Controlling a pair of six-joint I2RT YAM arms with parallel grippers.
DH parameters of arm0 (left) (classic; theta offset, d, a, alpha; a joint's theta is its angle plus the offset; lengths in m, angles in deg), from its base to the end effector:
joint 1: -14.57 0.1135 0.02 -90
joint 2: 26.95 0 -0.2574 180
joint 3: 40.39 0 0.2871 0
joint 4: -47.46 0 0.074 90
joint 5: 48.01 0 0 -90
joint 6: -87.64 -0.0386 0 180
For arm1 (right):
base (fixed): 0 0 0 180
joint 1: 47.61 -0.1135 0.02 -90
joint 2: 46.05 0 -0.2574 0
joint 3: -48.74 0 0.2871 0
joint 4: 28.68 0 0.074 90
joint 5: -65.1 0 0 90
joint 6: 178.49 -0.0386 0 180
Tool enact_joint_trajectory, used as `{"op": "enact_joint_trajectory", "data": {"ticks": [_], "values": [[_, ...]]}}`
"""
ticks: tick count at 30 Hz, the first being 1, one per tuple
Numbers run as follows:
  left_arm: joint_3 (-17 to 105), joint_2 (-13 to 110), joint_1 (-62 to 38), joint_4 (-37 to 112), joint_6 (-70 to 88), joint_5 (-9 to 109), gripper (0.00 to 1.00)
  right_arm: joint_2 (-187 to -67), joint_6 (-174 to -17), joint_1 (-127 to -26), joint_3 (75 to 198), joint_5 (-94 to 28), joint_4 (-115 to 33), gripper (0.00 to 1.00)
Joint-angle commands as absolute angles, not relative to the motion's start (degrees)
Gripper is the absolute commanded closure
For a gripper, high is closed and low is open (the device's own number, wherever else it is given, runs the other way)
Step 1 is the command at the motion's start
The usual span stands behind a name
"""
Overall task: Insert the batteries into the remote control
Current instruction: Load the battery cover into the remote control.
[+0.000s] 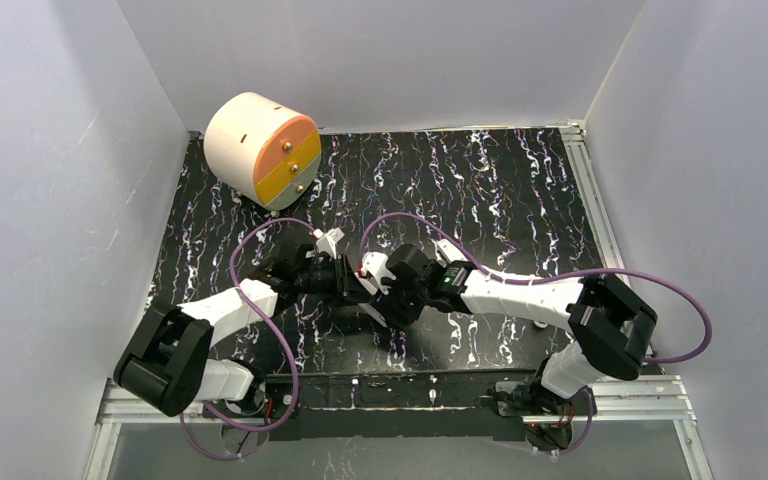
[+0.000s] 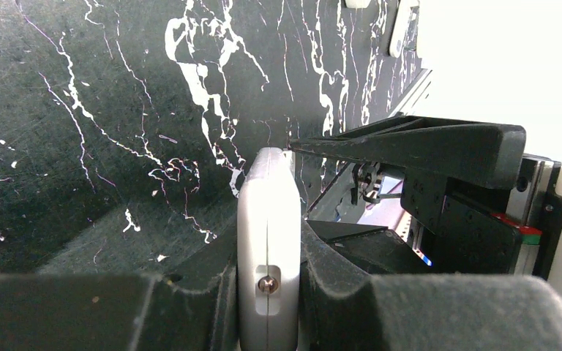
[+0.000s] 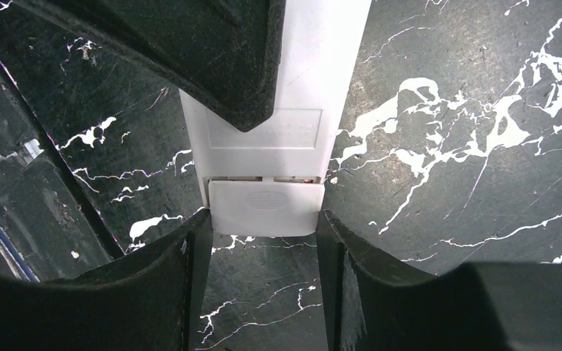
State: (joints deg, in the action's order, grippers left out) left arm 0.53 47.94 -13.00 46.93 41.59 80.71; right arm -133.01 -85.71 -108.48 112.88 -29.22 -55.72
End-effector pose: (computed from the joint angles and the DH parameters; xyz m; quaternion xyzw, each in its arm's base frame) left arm 0.2342 -0.1495 0.1426 0.0338 0.8484 -0.4948 0.1850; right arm 0.1647 0.3015 0.1732 -0.5059 0.7907 0.1974 0.2826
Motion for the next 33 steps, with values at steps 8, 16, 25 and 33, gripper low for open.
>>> {"op": "enact_joint_trajectory", "data": {"ticks": [8,16,25,33], "values": [[2.53,47.48,-13.29,47.54,42.56,82.61,1.00,-134.19,-84.95,-108.87,115.36,-30.56,-54.87,0.56],[2.06,47.72,-13.63,49.84,42.40,85.07,1.00,-134.60,-84.73,-108.94,115.86,-31.28,-54.79,0.55],[1.95,48.61,-14.39,51.75,43.30,84.98,1.00,-134.59,-84.63,-109.20,116.19,-31.75,-54.54,0.55],[1.61,48.17,-14.91,52.10,43.46,84.17,1.00,-134.87,-84.78,-109.42,116.73,-31.74,-54.26,0.55]]}}
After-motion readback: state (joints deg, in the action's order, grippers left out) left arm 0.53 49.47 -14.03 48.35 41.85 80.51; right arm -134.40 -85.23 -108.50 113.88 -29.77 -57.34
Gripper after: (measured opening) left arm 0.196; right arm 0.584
